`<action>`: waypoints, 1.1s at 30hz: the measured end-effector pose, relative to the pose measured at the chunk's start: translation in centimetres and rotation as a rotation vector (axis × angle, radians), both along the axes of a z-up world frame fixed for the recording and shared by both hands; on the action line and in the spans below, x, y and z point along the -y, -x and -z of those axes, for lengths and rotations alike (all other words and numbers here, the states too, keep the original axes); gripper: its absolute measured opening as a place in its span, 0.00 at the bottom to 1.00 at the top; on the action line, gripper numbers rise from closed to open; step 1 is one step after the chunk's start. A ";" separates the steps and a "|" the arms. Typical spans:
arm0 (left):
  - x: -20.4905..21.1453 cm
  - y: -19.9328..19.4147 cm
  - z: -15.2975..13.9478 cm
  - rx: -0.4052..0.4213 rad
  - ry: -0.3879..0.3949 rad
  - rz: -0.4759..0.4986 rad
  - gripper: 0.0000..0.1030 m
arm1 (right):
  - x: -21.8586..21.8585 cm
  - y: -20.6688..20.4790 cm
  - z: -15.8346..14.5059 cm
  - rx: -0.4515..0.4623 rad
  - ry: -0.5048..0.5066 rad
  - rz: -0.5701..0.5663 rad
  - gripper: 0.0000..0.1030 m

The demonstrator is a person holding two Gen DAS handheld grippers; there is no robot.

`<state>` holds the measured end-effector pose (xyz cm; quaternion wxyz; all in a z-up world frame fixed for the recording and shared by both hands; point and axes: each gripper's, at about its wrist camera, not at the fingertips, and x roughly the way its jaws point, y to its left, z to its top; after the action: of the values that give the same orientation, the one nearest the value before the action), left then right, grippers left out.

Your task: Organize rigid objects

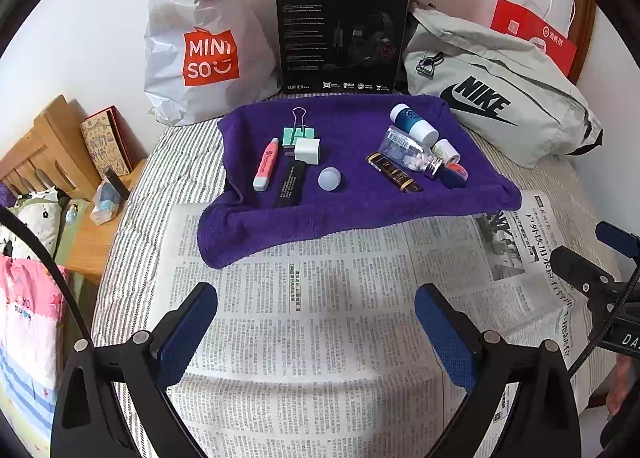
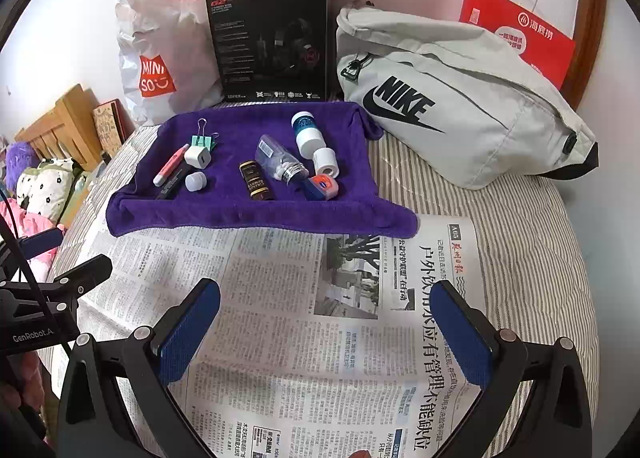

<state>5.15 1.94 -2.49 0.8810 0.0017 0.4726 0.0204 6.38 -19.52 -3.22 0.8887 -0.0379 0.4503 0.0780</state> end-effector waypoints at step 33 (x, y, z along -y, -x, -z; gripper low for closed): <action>0.0 -0.1 0.0 0.002 0.000 0.009 0.97 | 0.1 0.1 0.0 -0.005 0.009 0.007 1.00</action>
<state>5.22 1.92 -2.45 0.8815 0.0036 0.4719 0.0165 6.30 -19.62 -3.27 0.8876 -0.0403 0.4531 0.0731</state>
